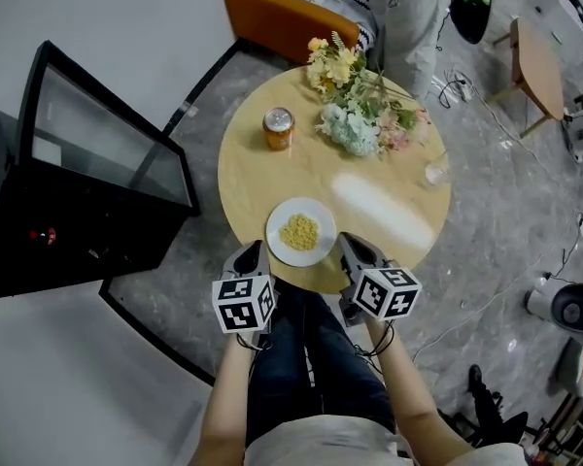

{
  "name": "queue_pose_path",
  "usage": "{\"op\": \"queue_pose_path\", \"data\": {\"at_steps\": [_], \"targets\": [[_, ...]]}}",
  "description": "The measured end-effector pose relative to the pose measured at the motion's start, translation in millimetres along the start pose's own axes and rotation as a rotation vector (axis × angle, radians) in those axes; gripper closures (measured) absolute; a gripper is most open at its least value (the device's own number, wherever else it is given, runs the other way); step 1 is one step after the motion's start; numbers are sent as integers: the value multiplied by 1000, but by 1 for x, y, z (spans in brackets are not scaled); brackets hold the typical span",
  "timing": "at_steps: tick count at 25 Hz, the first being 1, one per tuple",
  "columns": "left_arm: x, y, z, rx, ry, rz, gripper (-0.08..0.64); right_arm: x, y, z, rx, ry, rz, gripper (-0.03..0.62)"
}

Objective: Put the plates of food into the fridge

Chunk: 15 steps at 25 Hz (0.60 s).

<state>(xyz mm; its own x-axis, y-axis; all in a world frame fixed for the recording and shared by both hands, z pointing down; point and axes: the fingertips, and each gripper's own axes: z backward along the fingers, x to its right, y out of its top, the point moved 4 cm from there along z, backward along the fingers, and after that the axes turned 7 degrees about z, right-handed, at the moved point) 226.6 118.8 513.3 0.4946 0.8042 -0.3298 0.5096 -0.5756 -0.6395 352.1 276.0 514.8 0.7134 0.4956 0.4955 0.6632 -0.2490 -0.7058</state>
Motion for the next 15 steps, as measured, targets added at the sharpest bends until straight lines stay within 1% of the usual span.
{"op": "queue_pose_path", "data": {"at_steps": [4, 7, 10, 13, 15], "targets": [[-6, -11, -10, -67, -26, 48, 552, 8, -13, -6, -70, -6, -47, 581], [-10, -16, -16, -113, -34, 63, 551, 12, -22, -10, -114, -7, -78, 581], [-9, -20, -20, -145, -60, 83, 551, 16, -29, -11, -143, -11, -121, 581], [-10, -25, -20, -179, -76, 113, 551, 16, -35, -10, -175, 9, -156, 579], [-10, -28, -19, -199, -83, 142, 534, 16, -38, -9, -192, 29, -185, 567]]}}
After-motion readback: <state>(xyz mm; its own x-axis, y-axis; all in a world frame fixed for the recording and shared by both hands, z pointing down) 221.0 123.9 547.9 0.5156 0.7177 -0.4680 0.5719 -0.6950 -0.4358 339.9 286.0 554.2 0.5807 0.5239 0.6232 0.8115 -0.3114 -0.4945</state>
